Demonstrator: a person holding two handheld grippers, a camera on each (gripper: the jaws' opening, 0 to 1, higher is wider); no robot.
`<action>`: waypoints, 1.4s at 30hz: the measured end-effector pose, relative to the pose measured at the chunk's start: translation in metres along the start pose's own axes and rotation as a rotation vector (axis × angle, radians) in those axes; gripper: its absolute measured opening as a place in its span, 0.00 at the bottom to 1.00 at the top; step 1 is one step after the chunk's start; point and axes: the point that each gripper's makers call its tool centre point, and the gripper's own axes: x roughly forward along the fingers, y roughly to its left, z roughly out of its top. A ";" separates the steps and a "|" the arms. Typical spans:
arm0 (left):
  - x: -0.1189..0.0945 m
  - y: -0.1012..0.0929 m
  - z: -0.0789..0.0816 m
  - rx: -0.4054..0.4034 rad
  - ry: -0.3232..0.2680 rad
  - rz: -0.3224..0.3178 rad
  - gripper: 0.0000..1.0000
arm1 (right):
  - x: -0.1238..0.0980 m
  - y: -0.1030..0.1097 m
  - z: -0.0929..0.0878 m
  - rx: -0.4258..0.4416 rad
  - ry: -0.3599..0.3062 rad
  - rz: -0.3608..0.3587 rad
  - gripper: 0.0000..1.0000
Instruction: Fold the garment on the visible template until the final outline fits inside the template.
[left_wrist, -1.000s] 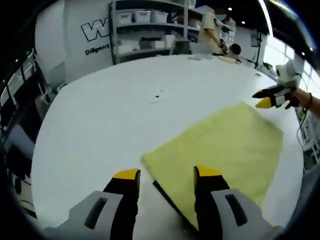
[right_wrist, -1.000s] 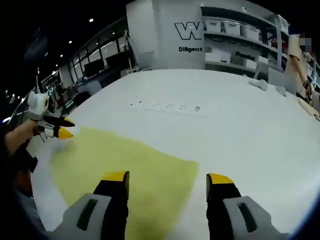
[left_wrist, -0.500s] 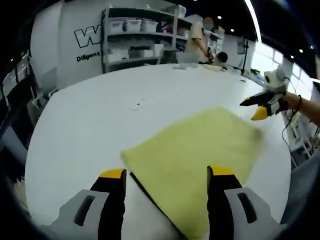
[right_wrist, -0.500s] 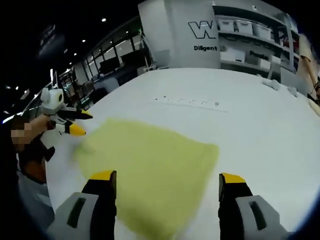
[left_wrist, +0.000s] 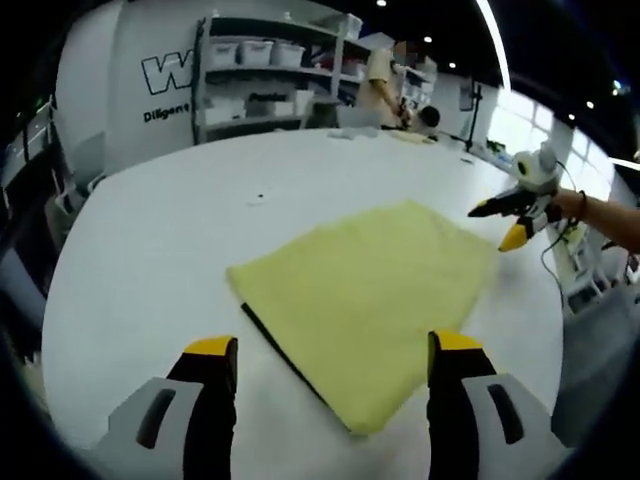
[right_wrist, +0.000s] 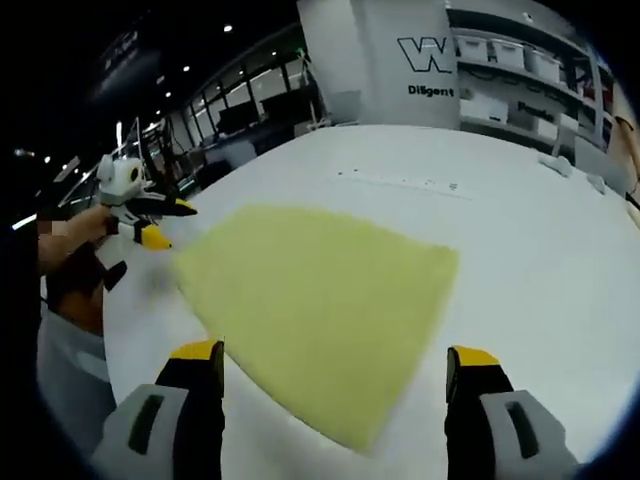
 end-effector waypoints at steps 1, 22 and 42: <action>-0.001 -0.001 -0.002 0.002 0.001 0.000 0.80 | 0.000 0.000 -0.001 0.000 -0.001 0.000 0.91; -0.011 -0.022 -0.066 -0.057 0.071 -0.062 0.48 | -0.007 0.000 -0.045 -0.020 0.046 -0.027 0.52; -0.007 -0.022 -0.073 -0.057 0.058 -0.092 0.00 | -0.009 -0.017 -0.053 -0.090 0.055 -0.074 0.05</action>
